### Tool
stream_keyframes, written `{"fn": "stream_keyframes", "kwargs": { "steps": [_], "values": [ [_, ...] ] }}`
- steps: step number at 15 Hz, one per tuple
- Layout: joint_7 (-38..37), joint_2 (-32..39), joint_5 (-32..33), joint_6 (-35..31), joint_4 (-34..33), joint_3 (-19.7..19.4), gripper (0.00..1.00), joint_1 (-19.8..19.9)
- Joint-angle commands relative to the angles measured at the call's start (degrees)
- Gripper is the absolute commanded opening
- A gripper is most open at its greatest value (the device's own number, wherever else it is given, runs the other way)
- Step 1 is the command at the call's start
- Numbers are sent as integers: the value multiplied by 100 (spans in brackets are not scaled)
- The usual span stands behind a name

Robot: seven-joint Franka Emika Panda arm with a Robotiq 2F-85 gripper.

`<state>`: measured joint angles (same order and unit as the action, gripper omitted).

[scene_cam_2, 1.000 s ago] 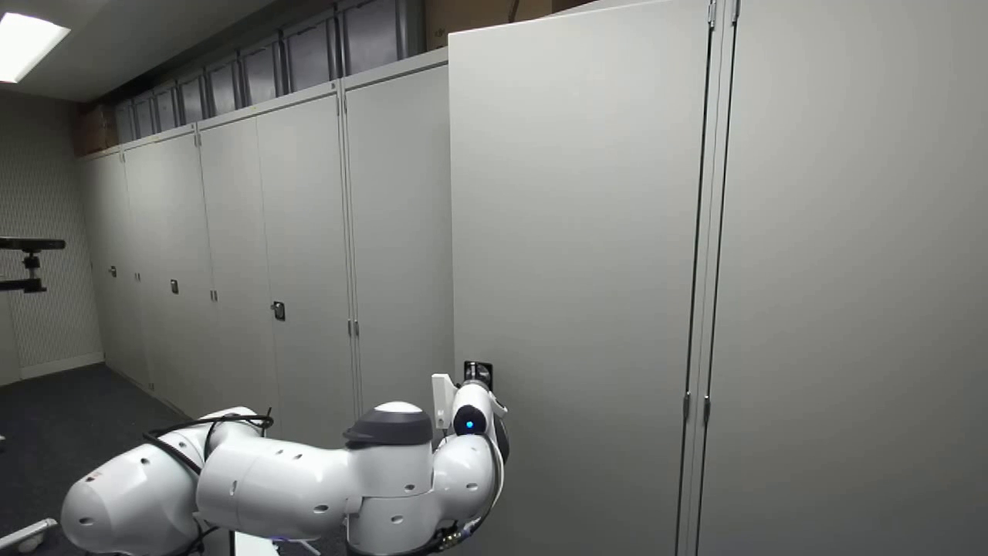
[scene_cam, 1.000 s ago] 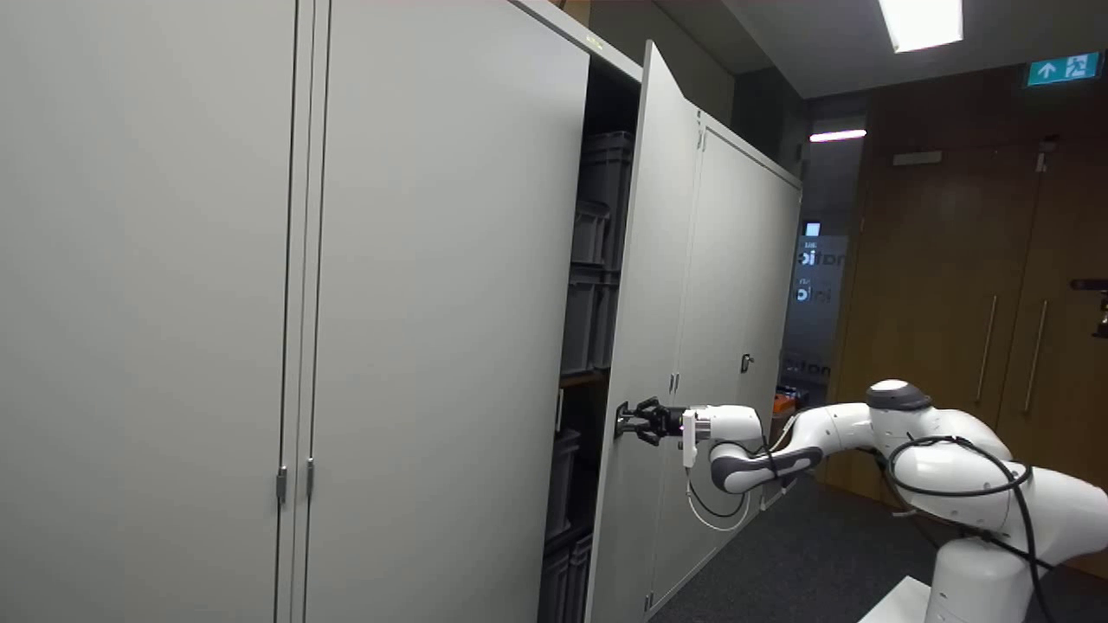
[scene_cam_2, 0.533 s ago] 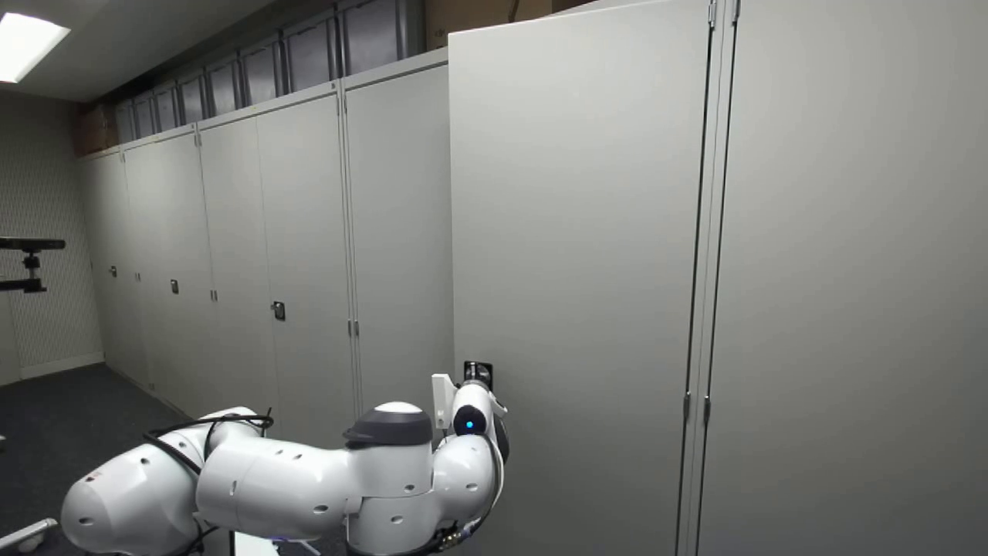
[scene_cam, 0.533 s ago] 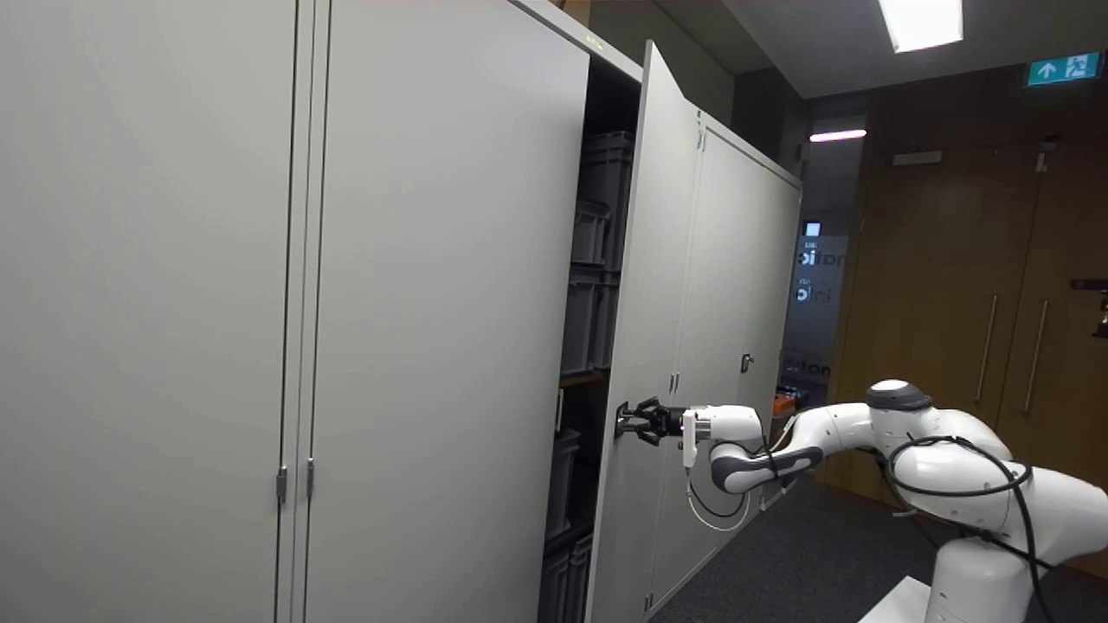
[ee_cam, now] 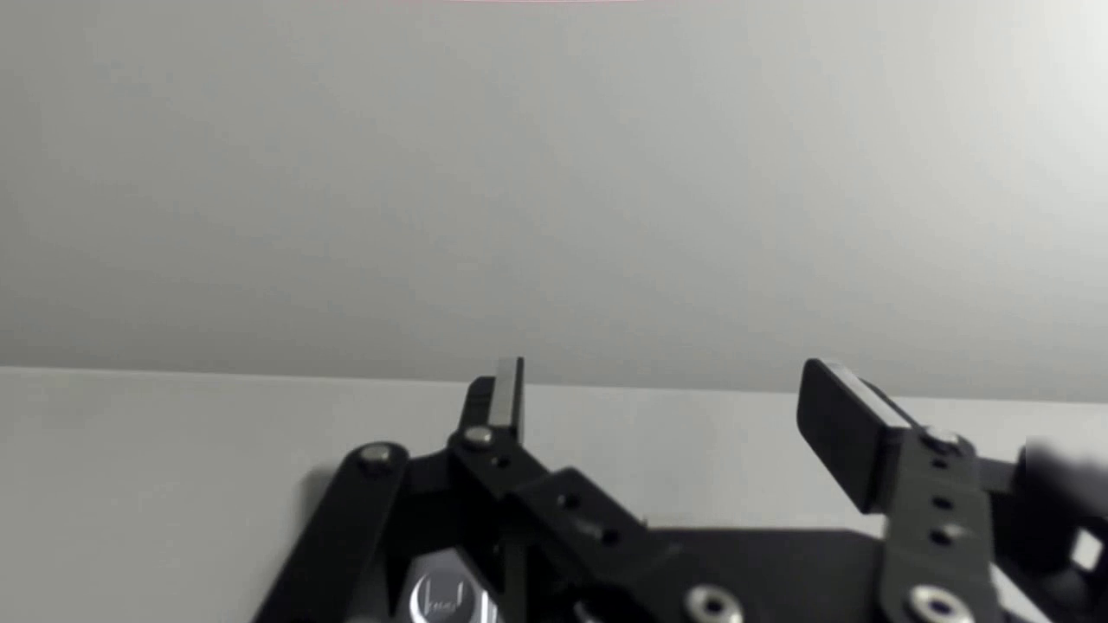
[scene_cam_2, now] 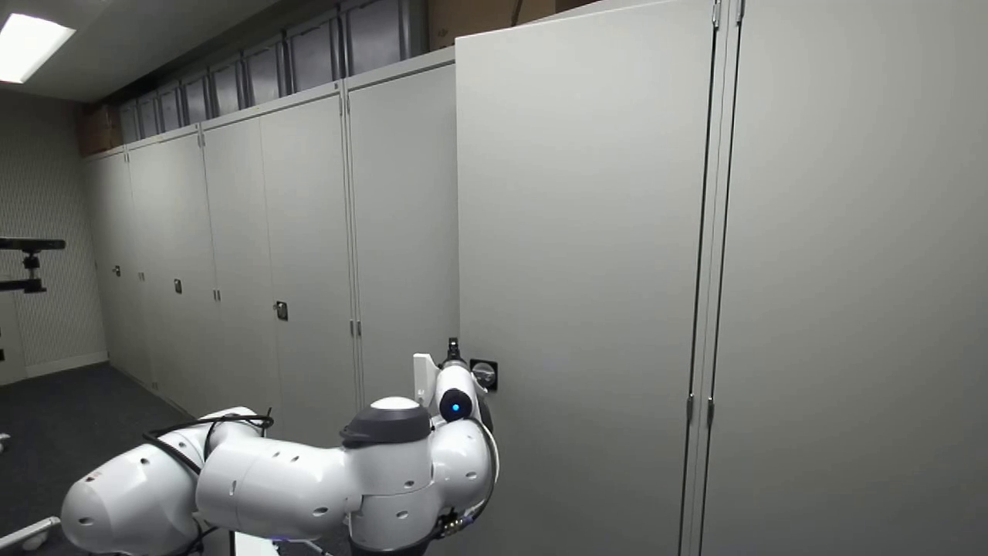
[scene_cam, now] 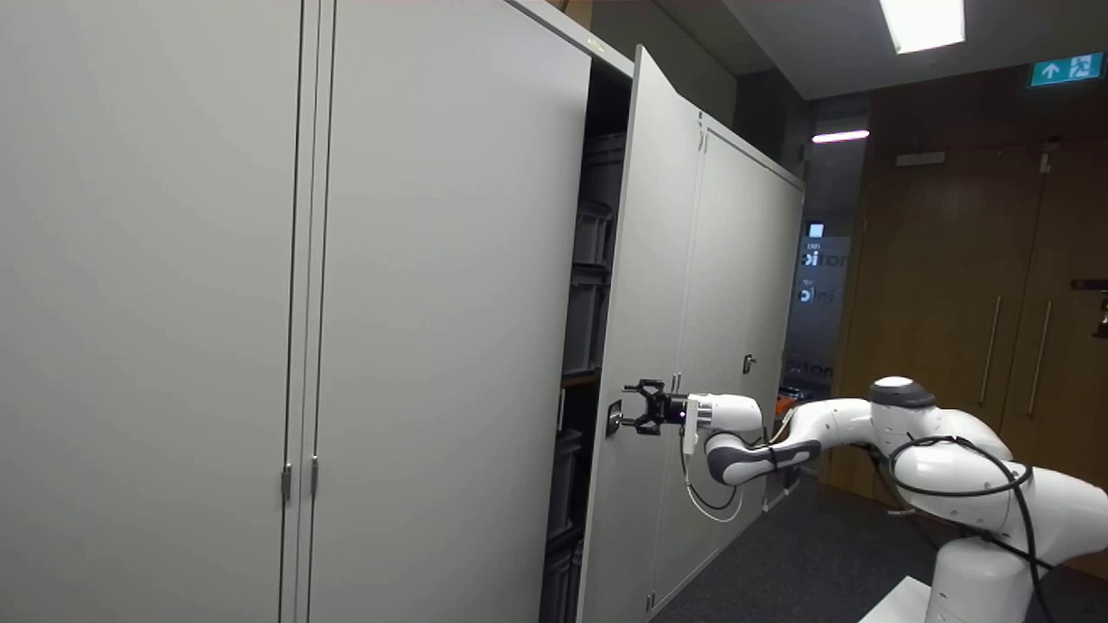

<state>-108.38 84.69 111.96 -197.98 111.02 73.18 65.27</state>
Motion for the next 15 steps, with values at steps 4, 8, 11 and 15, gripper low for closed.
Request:
{"fn": "stream_keyframes", "kwargs": {
  "steps": [4,8,11,15],
  "values": [
    [-145,-1,-20,0,449,157,100,331],
    [-86,-172,179,1,456,-131,100,447],
    [39,-280,344,148,509,-237,100,566],
    [274,-477,726,489,565,-224,100,696]
  ]
}}
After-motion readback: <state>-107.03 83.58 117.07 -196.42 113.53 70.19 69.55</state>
